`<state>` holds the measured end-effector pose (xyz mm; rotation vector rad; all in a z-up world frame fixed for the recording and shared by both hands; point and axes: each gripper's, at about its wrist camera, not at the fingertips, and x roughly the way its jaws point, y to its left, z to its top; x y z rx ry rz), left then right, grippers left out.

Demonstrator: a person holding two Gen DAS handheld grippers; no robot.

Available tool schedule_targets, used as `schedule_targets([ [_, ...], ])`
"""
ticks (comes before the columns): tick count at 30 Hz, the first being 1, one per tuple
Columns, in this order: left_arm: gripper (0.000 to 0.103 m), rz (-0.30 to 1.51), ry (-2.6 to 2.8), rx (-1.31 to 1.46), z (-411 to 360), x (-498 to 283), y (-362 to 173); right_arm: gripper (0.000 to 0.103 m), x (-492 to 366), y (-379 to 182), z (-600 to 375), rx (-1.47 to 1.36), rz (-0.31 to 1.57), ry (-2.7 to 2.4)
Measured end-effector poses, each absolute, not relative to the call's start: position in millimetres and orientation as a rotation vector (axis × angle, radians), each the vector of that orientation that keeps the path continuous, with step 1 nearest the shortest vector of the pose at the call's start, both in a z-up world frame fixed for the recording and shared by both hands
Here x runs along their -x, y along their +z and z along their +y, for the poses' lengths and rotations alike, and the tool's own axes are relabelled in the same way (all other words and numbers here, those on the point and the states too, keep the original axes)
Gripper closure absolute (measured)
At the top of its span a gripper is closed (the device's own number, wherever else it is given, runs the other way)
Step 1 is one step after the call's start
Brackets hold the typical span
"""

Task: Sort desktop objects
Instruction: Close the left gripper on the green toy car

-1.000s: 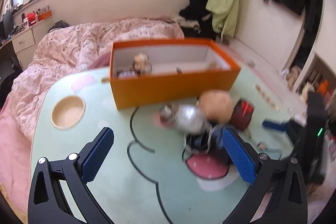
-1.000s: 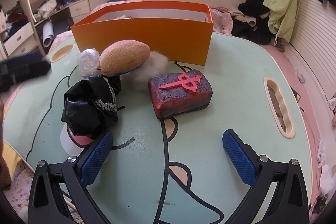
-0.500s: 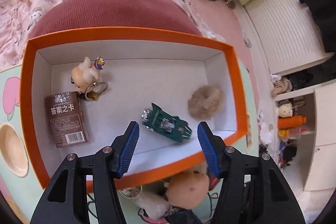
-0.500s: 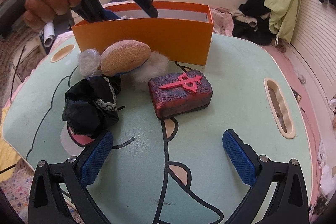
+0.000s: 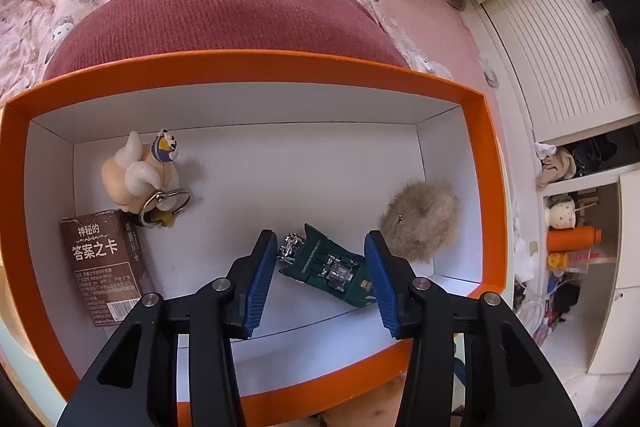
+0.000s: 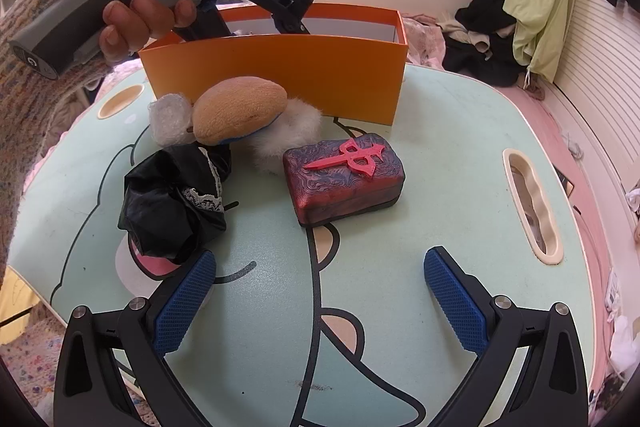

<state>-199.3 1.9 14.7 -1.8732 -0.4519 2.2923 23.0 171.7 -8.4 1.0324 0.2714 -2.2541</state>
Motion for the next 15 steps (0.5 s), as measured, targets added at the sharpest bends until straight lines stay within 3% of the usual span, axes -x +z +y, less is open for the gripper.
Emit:
schedule_targets([
  [4, 0.058, -0.497, 2.33, 1.813, -12, 200, 25, 0.0, -23, -9, 172, -1.032, 0.272, -2.254],
  [5, 0.065, -0.521, 2.333, 1.789, -16, 198, 32, 0.0, -23, -9, 172, -1.032, 0.271, -2.254],
  [6, 0.08, -0.523, 2.335, 1.767, -17, 196, 38, 0.0, -23, -9, 172, -1.033, 0.271, -2.254],
  [12, 0.079, -0.4, 2.442, 1.585, -14, 169, 91, 0.0, -23, -9, 172, -1.032, 0.271, -2.254],
  [14, 0.059, -0.386, 2.466, 1.618, -12, 168, 89, 0.0, -23, -9, 172, -1.032, 0.272, -2.254],
  [15, 0.037, -0.394, 2.433, 1.681, -12, 171, 82, 0.0, -23, -9, 172, -1.032, 0.272, -2.253],
])
